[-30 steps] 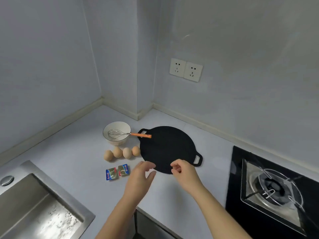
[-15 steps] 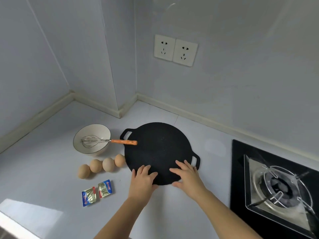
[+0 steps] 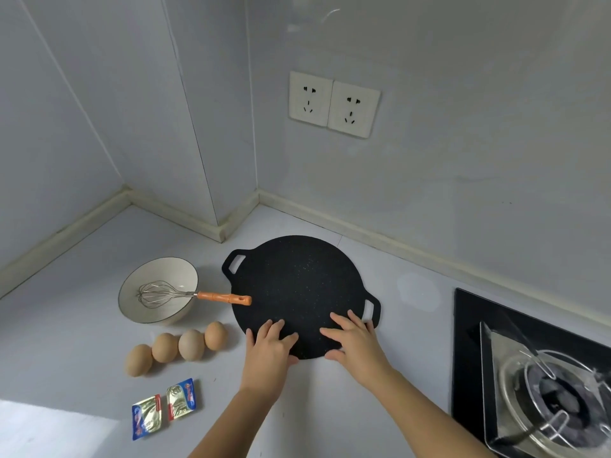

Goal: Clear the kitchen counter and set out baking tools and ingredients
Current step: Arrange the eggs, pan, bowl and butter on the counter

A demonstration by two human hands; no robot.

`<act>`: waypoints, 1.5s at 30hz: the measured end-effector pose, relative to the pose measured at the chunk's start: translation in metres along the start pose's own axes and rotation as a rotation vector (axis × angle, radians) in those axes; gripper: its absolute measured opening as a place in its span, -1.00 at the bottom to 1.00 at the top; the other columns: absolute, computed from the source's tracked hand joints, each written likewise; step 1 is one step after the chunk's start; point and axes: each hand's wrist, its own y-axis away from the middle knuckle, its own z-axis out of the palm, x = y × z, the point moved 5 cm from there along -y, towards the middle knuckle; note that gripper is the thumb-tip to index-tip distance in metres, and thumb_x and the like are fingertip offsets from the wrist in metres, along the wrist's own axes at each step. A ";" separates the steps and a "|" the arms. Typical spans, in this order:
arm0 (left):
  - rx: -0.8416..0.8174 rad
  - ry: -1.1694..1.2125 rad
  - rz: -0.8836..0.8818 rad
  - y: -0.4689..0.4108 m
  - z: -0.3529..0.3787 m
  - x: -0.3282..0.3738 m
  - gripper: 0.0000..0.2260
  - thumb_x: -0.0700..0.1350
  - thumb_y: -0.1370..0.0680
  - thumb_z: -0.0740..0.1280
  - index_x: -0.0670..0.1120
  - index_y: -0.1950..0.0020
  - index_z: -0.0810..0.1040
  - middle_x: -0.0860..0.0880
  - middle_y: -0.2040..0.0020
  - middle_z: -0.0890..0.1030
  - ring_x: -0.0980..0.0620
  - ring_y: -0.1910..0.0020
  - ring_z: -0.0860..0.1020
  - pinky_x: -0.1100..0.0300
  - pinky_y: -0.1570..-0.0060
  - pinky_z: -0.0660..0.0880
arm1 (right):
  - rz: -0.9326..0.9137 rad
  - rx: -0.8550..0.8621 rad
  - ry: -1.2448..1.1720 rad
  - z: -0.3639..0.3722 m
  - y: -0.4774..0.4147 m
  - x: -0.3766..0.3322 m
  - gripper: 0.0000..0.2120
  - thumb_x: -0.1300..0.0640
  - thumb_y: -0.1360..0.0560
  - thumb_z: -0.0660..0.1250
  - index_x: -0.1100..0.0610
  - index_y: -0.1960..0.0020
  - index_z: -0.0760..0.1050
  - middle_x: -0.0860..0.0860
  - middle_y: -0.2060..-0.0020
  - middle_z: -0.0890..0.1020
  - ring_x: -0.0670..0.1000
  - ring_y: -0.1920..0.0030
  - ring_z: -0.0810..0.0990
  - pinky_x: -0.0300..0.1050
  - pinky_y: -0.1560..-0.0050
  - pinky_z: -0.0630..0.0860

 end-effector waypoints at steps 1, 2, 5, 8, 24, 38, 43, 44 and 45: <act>0.003 0.002 -0.007 -0.005 -0.001 -0.001 -0.56 0.07 -0.61 0.21 0.15 -0.49 0.25 -0.01 -0.56 0.13 -0.12 -0.55 -0.01 -0.19 -0.46 -0.10 | -0.004 -0.002 0.005 -0.002 -0.005 0.001 -0.53 -0.01 -0.57 0.28 -0.12 -0.46 0.30 -0.08 -0.54 0.15 0.09 -0.56 -0.04 0.19 -0.51 -0.10; 0.005 0.002 -0.013 -0.008 -0.002 -0.001 -0.56 0.07 -0.61 0.21 0.15 -0.49 0.25 -0.01 -0.56 0.13 -0.11 -0.55 -0.01 -0.19 -0.46 -0.10 | -0.007 -0.003 0.008 -0.004 -0.010 0.002 -0.53 0.00 -0.57 0.28 -0.12 -0.47 0.30 -0.08 -0.54 0.14 0.09 -0.56 -0.05 0.18 -0.51 -0.10; 0.016 -0.005 -0.023 -0.017 -0.005 -0.003 -0.55 0.07 -0.61 0.20 0.15 -0.50 0.24 -0.01 -0.56 0.12 -0.11 -0.55 -0.01 -0.19 -0.46 -0.09 | -0.024 -0.007 0.010 -0.010 -0.023 0.002 -0.53 0.01 -0.58 0.27 -0.12 -0.47 0.30 -0.07 -0.54 0.14 0.09 -0.56 -0.05 0.18 -0.51 -0.11; 0.026 -0.001 -0.039 -0.028 -0.009 -0.008 -0.55 0.07 -0.61 0.20 0.14 -0.50 0.24 -0.01 -0.56 0.13 -0.11 -0.55 -0.01 -0.18 -0.46 -0.08 | -0.037 -0.010 0.007 -0.014 -0.037 0.001 -0.53 0.01 -0.58 0.27 -0.11 -0.47 0.29 -0.07 -0.54 0.15 0.10 -0.56 -0.05 0.18 -0.51 -0.12; 0.067 -0.044 -0.050 -0.054 -0.013 -0.016 -0.57 0.03 -0.63 0.17 0.13 -0.51 0.23 -0.02 -0.57 0.12 -0.11 -0.55 -0.01 -0.15 -0.46 -0.05 | -0.060 -0.001 0.015 -0.016 -0.065 0.005 -0.55 0.00 -0.59 0.24 -0.12 -0.47 0.29 -0.06 -0.54 0.14 0.11 -0.56 -0.06 0.23 -0.51 -0.11; 0.413 0.240 0.030 0.038 -0.022 -0.044 -0.67 -0.23 -0.35 0.53 -0.08 -0.08 0.62 -0.04 -0.10 0.62 -0.07 -0.05 0.60 0.11 0.04 0.57 | -0.146 0.132 -0.155 0.006 -0.009 -0.052 -0.51 0.09 -0.58 0.27 0.00 -0.49 0.26 -0.05 -0.50 0.23 0.01 -0.53 0.12 -0.11 -0.49 0.12; 0.539 0.200 -0.094 0.083 -0.032 -0.086 -0.66 -0.25 -0.27 0.56 -0.10 0.00 0.62 -0.03 0.04 0.59 -0.12 0.18 0.55 0.05 0.29 0.49 | -0.212 0.104 -0.259 0.017 -0.007 -0.105 -0.55 0.11 -0.55 0.30 0.01 -0.42 0.34 -0.10 -0.36 0.38 -0.04 -0.32 0.40 -0.18 -0.28 0.41; 0.548 0.179 -0.132 0.087 -0.035 -0.092 -0.64 -0.23 -0.25 0.57 -0.09 0.00 0.62 -0.05 0.04 0.59 -0.14 0.16 0.55 0.04 0.26 0.47 | -0.222 0.091 -0.279 0.018 -0.009 -0.115 -0.54 0.12 -0.55 0.29 0.01 -0.43 0.33 -0.11 -0.35 0.37 -0.05 -0.31 0.40 -0.17 -0.27 0.42; 0.562 0.163 -0.167 0.092 -0.038 -0.100 -0.62 -0.21 -0.23 0.58 -0.09 -0.01 0.61 -0.05 0.03 0.59 -0.16 0.14 0.55 0.03 0.21 0.46 | -0.228 0.077 -0.300 0.019 -0.011 -0.127 -0.53 0.13 -0.55 0.29 0.01 -0.44 0.31 -0.11 -0.36 0.36 -0.06 -0.30 0.41 -0.15 -0.26 0.43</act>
